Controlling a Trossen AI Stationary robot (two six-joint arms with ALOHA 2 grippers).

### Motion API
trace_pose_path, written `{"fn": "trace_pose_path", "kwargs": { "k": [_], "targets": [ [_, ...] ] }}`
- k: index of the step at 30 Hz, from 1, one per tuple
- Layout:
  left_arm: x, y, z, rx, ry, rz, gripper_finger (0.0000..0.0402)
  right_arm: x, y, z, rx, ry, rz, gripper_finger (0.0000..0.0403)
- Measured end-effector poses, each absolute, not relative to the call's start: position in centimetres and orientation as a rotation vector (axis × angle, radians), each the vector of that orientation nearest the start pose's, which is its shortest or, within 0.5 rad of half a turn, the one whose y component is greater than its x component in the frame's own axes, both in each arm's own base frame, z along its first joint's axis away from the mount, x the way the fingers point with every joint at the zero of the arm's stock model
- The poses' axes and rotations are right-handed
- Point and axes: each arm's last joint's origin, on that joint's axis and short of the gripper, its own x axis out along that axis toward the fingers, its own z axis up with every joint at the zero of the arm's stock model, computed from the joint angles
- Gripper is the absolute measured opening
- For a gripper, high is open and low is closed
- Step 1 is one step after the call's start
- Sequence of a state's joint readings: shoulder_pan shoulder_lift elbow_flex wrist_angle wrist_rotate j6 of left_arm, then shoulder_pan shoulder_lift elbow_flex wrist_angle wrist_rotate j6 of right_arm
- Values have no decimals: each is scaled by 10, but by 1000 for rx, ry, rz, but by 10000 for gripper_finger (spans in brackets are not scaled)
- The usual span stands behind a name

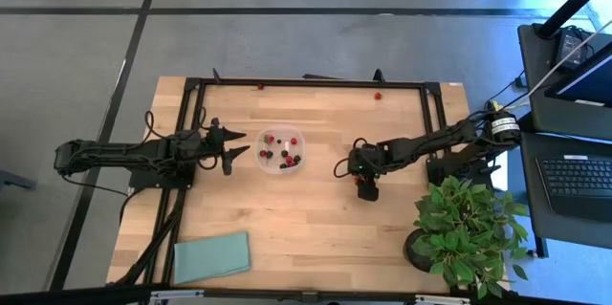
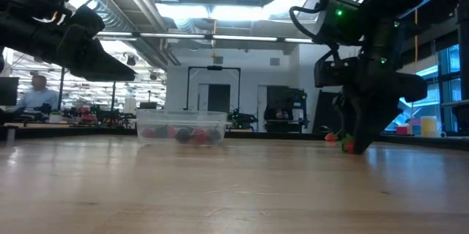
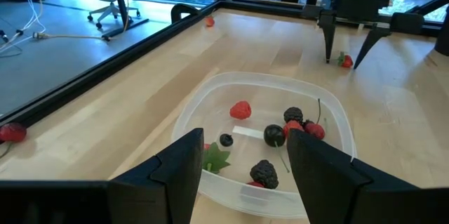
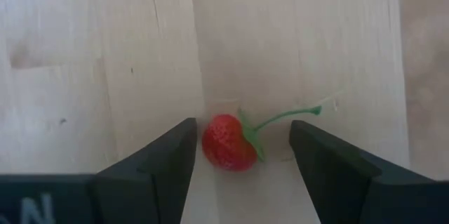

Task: Pick and placing Produce into tupperware
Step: Put the bottom strawberry into the transparent container

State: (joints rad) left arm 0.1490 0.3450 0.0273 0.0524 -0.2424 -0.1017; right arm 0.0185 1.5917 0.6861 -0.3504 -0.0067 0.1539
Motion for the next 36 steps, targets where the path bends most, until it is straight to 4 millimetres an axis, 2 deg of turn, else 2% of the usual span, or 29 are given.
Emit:
{"fn": "trace_pose_path", "kwargs": {
  "k": [12,26,36],
  "targets": [
    [113,24,148,-87,246,402,199,253,5,120,139,1252,-99,230],
    [113,24,148,-88,246,403,199,253,4,119,122,1258,-112,90],
    [113,24,148,-87,246,402,199,256,4,122,116,1248,-119,102]
  ]
}}
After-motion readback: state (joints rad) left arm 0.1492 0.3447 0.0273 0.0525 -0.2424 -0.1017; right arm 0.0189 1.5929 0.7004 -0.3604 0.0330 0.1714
